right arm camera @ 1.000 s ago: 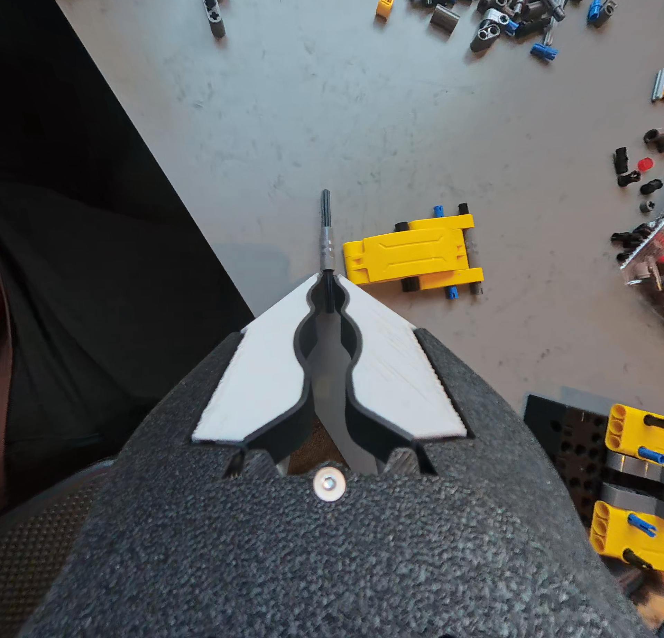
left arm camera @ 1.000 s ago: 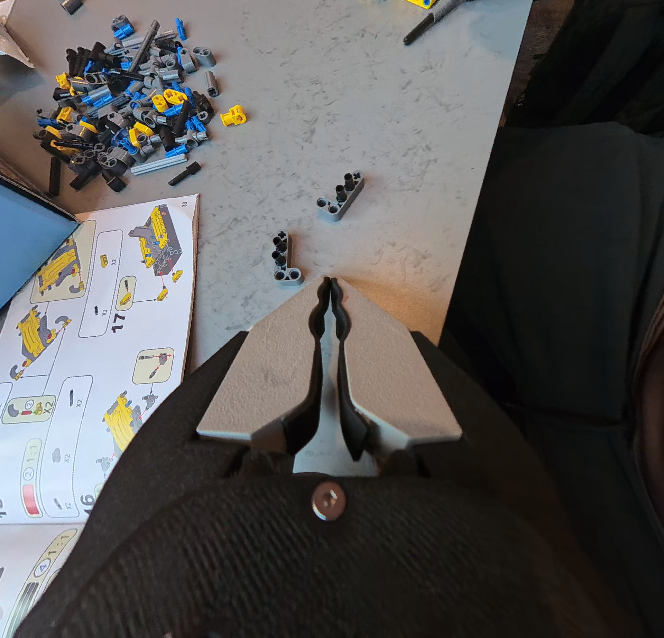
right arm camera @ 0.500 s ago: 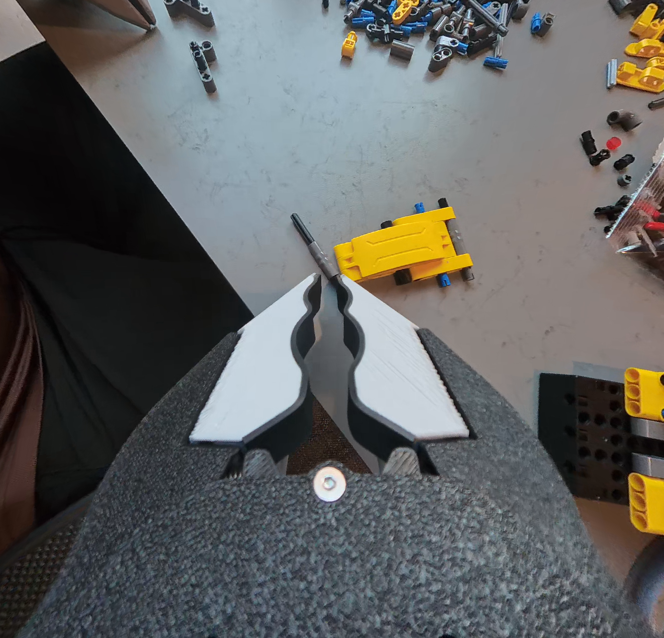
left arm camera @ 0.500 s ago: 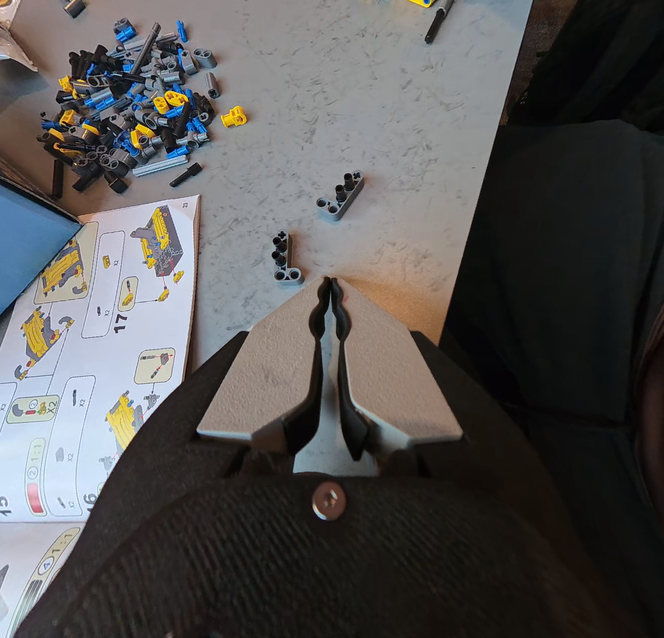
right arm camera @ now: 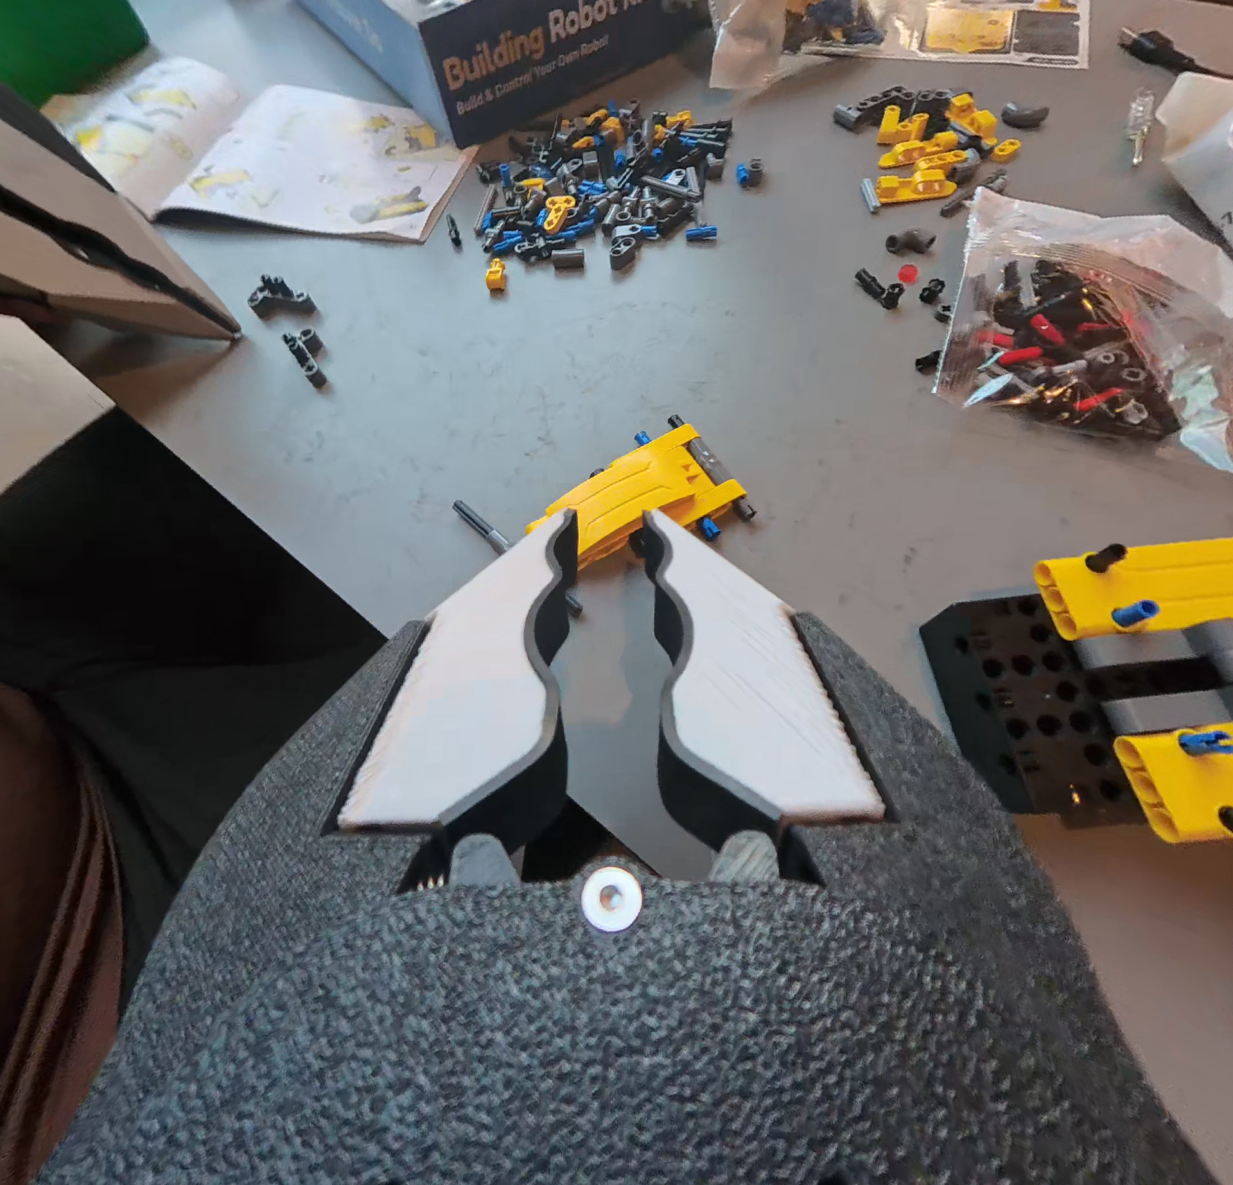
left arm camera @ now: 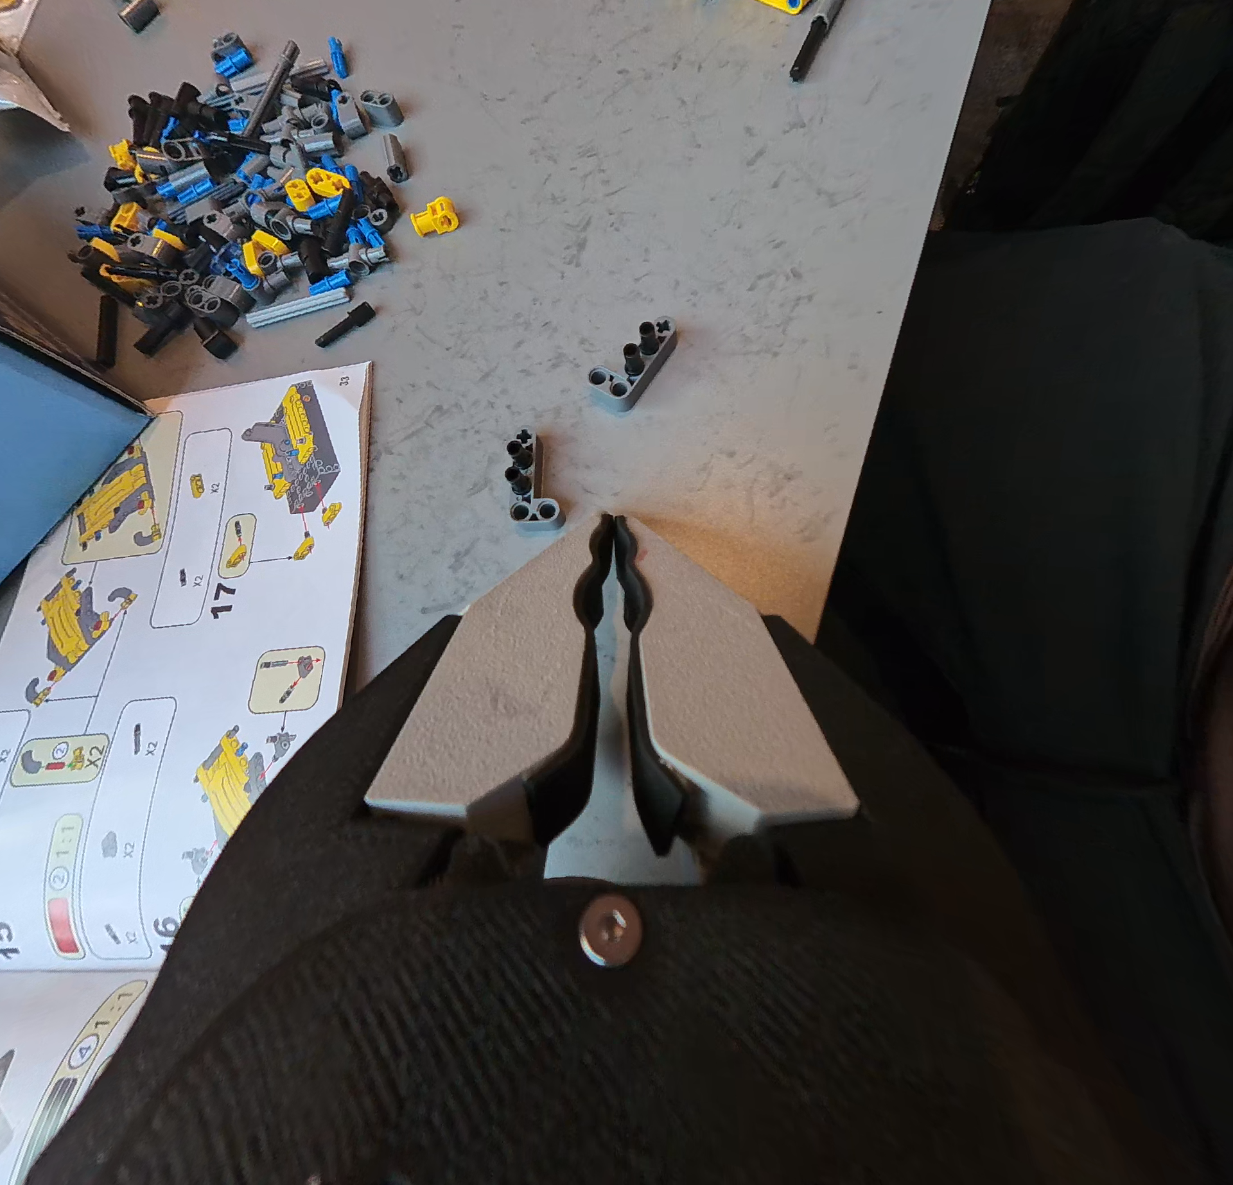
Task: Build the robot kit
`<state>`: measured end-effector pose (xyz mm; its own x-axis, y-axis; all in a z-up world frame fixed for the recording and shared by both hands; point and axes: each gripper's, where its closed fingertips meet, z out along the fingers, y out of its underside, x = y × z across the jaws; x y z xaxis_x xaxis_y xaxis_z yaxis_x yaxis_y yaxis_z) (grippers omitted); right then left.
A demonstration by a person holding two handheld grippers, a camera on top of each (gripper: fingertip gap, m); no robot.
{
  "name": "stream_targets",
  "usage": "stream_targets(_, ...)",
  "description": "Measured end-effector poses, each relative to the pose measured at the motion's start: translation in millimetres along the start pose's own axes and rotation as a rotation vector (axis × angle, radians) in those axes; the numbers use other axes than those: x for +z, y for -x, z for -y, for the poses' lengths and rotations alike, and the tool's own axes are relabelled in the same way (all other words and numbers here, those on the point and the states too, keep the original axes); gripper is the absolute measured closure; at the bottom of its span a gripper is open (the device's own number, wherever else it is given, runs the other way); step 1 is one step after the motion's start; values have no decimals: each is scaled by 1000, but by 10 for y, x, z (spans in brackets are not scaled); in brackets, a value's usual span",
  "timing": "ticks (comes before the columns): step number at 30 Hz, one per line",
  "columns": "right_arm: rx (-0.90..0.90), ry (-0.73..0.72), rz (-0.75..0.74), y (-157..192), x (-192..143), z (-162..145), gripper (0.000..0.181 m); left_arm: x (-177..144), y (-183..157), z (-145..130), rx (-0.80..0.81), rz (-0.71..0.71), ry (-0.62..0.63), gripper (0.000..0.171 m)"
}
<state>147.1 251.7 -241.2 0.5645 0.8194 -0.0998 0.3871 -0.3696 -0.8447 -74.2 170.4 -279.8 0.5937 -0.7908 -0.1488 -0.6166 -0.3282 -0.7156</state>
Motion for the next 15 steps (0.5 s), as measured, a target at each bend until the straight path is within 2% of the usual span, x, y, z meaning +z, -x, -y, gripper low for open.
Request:
stream_targets(4, 106, -27, 2, -35, -3, 54, 148, -1, 0, 0, -3, -3, 0, 171)
stream_targets(7, 98, -7, -8, -31, 38, 68, 140, 0, 0, -1, -6, -6, 0, 171)
stream_targets(11, 91, 41, -1, 2, 152, 61, 136, -1, -1, -1, -8, -7, 0, 171)
stream_targets(15, 93, 80, 20, 75, 276, 58, 142, 0, -2, -1, -12, -11, 0, 171)
